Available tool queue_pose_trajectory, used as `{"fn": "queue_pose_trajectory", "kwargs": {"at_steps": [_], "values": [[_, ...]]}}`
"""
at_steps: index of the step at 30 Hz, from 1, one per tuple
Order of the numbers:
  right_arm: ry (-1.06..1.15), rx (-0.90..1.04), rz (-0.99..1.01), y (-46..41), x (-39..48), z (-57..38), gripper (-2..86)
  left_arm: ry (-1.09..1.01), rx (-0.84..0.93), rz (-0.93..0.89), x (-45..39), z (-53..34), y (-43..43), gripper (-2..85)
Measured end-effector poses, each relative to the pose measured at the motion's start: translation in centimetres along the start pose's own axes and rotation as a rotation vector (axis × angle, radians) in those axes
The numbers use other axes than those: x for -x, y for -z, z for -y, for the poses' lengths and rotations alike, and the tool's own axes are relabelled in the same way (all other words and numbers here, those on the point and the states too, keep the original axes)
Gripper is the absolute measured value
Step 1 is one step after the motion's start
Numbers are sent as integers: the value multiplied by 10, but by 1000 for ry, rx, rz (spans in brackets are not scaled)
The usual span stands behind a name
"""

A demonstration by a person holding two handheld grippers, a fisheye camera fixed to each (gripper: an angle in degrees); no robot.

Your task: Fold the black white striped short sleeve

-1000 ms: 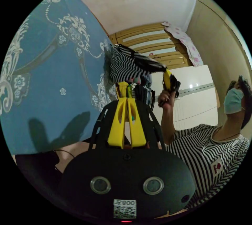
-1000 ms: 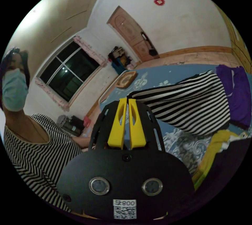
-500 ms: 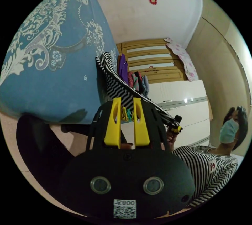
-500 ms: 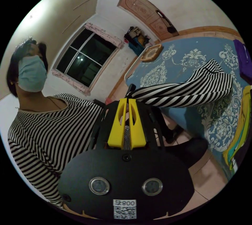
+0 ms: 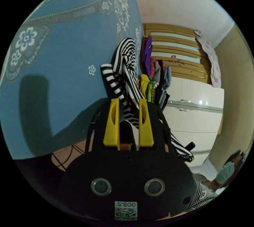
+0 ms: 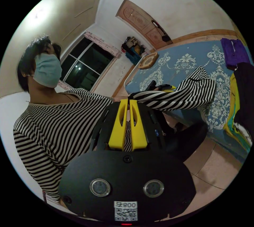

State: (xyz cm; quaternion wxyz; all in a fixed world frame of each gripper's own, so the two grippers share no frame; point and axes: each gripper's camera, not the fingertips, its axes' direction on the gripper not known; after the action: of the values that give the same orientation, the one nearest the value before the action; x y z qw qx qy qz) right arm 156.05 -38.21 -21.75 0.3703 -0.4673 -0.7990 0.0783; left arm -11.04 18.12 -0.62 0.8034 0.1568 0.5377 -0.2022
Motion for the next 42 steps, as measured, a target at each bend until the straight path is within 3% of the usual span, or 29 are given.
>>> {"fn": "queue_pose_trajectory", "kwargs": {"at_steps": [9, 27, 42], "values": [[-44, -45, -22, 11, 12, -93, 6, -9, -3, 15, -23, -14, 11, 24], [24, -190, -80, 48, 60, -236, 7, -182, -103, -27, -101, -92, 122, 13], [234, -322, -132, 86, 131, -285, 7, -525, -317, -204, -211, -186, 246, 13]]}}
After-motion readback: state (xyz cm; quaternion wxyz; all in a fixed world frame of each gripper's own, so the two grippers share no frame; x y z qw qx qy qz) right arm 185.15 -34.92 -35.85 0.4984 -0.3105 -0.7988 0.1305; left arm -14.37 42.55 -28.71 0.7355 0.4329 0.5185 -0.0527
